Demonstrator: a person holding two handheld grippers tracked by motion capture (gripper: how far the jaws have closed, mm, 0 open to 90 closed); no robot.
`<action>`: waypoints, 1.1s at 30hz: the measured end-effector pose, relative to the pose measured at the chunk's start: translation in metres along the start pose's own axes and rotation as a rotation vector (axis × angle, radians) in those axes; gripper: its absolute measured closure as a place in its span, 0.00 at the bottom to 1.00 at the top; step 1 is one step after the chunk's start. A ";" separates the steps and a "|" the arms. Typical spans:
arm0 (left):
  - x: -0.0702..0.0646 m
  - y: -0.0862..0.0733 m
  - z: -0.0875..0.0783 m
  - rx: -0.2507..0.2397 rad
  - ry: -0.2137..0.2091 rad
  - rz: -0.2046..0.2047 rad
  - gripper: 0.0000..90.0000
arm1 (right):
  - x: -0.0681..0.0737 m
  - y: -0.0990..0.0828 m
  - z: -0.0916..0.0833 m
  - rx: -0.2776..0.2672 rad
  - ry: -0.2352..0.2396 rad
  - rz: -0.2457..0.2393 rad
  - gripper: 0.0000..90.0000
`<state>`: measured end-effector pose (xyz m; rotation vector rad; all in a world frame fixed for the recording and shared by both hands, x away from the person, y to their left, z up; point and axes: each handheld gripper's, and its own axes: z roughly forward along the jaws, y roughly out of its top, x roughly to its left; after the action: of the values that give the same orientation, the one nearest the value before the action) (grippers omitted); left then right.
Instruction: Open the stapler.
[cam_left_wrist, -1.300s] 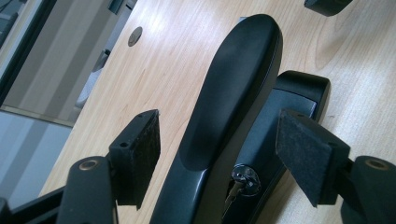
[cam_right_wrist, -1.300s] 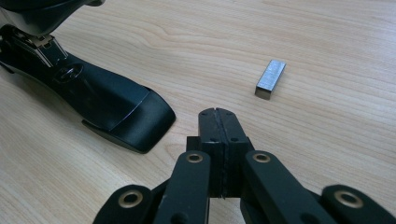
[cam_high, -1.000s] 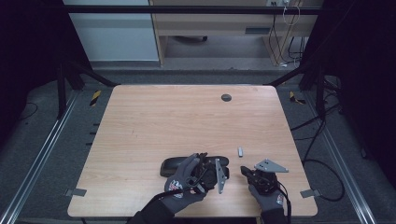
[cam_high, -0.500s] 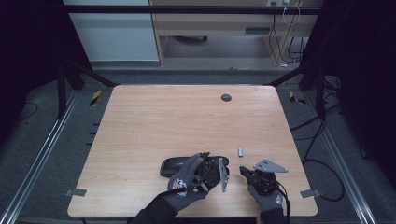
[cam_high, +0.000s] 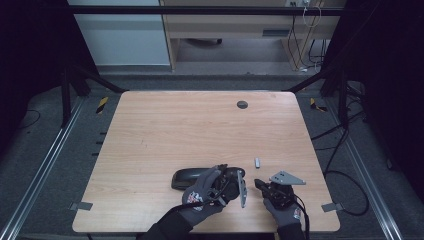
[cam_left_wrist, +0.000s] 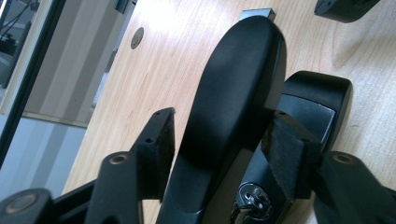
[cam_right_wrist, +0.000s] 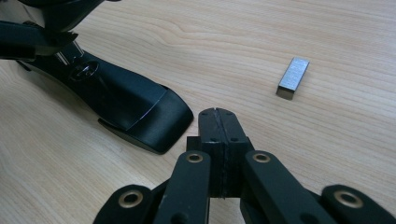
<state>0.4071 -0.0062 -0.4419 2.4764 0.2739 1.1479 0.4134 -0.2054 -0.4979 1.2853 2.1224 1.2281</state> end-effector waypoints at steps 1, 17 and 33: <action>0.000 0.000 0.000 -0.001 0.004 0.006 0.53 | 0.001 0.000 0.000 0.002 0.006 0.003 1.00; -0.003 0.002 -0.001 0.020 0.035 0.047 0.55 | 0.011 0.000 0.011 0.014 0.063 -0.008 1.00; -0.005 0.002 -0.001 0.020 0.041 0.041 0.56 | 0.027 0.004 0.027 0.013 0.131 -0.019 1.00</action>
<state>0.4034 -0.0090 -0.4437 2.4883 0.2483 1.2196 0.4198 -0.1681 -0.5064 1.2176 2.2318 1.3258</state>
